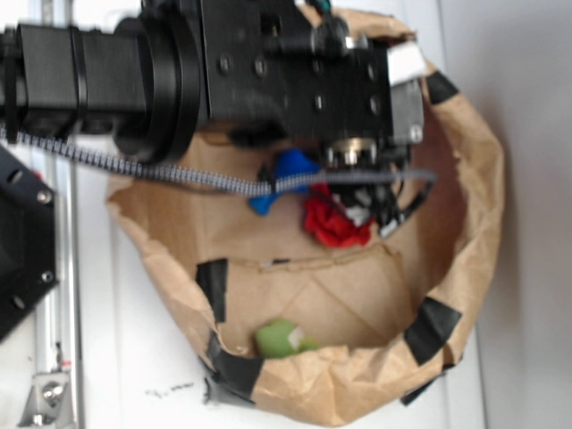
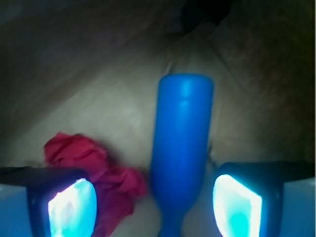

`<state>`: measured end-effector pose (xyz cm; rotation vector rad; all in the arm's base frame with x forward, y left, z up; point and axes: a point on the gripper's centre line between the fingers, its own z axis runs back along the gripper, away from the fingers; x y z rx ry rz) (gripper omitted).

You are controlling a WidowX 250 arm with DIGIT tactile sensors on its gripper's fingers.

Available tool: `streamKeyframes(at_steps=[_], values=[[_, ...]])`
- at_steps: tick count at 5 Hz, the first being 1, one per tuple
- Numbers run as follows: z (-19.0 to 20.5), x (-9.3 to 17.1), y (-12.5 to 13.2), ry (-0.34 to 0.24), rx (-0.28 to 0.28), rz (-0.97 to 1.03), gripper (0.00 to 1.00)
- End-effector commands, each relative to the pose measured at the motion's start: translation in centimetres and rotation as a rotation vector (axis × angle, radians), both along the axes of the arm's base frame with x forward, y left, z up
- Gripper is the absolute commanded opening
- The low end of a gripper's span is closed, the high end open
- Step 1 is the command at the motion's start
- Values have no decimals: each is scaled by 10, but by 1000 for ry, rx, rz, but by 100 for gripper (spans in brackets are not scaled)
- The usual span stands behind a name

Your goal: Grab the blue bottle.

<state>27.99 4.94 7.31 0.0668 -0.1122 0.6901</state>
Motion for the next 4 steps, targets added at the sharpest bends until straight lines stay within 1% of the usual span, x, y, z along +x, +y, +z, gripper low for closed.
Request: streamKeyframes(at_steps=[1, 2, 3, 4], values=[[-14, 8, 31, -56, -4, 20, 100], [-34, 10, 25, -56, -27, 14, 100], [-57, 11, 14, -42, -72, -1, 100], [-64, 11, 9, -32, -70, -18, 100]])
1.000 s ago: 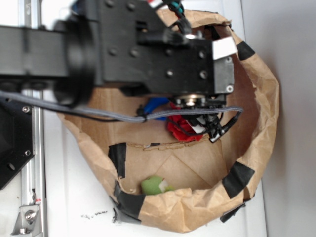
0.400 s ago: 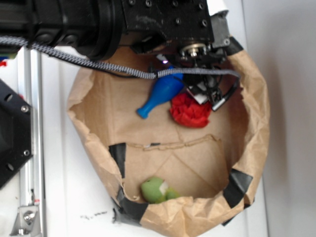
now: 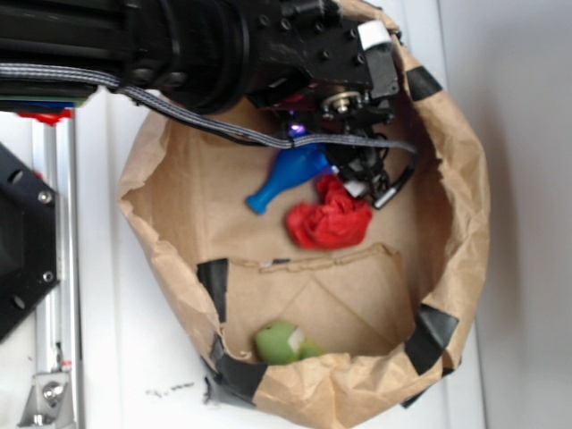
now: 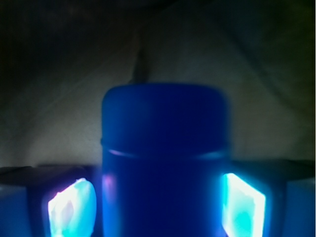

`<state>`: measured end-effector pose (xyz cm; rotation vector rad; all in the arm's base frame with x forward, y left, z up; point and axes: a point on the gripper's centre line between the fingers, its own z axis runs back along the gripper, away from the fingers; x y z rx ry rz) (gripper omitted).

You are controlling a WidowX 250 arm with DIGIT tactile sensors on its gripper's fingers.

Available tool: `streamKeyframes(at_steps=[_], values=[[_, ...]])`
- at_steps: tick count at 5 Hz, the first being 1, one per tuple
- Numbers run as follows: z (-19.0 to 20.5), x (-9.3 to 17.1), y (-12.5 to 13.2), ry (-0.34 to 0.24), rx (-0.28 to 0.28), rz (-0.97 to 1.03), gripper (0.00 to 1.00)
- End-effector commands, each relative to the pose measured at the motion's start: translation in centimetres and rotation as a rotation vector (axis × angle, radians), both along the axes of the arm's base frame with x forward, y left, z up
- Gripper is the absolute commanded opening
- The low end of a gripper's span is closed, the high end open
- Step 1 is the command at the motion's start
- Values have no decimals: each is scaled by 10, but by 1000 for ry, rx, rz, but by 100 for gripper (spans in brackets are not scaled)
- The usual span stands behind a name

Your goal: Grab the blue bottle.

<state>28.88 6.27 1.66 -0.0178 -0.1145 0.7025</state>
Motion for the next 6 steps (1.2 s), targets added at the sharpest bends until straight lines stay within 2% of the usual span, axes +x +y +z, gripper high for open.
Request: streamKeyframes(at_steps=[1, 2, 3, 4, 5, 6], values=[[-10, -2, -9, -2, 10, -35, 100], [-14, -4, -9, -4, 3, -37, 87], [-7, -6, -9, -13, -4, -36, 0], [14, -5, -10, -27, -9, -55, 0], [50, -4, -21, -85, -65, -128, 0], [101, 0, -53, -132, -80, -379, 0]])
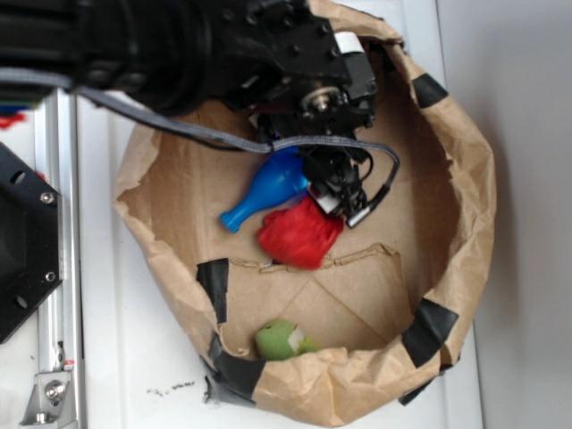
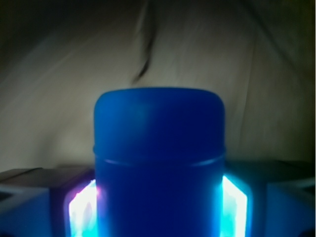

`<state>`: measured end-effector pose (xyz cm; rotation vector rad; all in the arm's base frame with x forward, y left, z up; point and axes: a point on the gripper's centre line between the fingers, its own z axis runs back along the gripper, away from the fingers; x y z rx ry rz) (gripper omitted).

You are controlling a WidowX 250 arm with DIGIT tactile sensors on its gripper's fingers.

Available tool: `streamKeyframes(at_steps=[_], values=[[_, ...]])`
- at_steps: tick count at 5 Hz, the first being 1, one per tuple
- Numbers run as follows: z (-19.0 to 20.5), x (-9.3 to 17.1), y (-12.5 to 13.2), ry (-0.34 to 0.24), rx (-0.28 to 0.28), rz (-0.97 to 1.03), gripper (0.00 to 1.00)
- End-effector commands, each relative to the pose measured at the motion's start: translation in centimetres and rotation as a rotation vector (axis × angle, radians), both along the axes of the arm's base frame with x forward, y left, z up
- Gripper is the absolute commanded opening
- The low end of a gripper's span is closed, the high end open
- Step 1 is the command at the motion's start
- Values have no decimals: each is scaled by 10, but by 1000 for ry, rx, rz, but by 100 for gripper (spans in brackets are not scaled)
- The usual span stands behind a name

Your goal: Grab the blue bottle.

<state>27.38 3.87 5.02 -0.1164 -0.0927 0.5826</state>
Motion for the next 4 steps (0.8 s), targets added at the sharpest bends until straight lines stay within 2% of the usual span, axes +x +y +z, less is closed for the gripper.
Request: streamKeyframes(at_steps=[1, 2, 3, 4], values=[[110, 9, -55, -150, 13, -486, 0], [120, -6, -66, -151, 18, -676, 25], [117, -18, -54, -133, 55, -639, 0], [115, -22, -33, -134, 67, -576, 0]])
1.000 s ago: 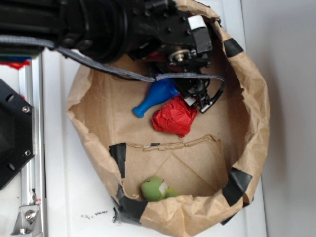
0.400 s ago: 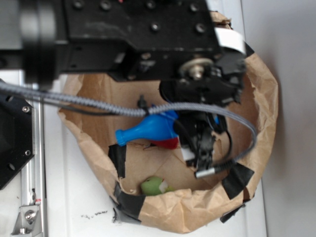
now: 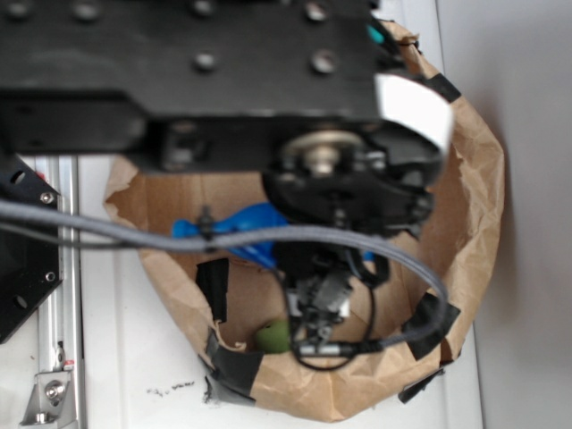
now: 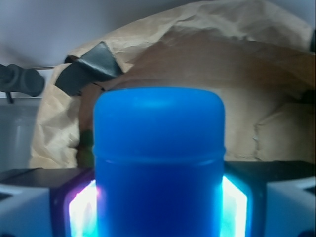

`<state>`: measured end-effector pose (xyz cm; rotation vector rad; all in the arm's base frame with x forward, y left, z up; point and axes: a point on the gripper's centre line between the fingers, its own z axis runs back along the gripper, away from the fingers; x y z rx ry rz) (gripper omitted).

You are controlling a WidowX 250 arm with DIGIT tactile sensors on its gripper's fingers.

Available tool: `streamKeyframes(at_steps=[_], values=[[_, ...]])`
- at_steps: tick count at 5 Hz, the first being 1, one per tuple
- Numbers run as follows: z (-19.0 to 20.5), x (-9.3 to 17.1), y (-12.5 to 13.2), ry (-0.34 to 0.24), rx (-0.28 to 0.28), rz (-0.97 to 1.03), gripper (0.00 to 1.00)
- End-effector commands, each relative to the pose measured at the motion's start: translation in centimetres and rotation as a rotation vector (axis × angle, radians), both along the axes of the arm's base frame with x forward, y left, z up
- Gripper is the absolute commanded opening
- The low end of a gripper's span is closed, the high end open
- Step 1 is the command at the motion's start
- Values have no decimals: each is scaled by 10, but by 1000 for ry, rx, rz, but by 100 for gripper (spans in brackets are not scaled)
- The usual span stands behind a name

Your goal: Grab the blue bottle.

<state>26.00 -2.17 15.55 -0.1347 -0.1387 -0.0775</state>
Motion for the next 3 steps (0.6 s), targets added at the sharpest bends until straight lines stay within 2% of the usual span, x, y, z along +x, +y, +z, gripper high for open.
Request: streamKeyframes(at_steps=[1, 2, 3], values=[[8, -8, 21, -53, 4, 85, 0], [3, -9, 19, -39, 5, 98, 0], [2, -8, 20, -50, 14, 102, 0]])
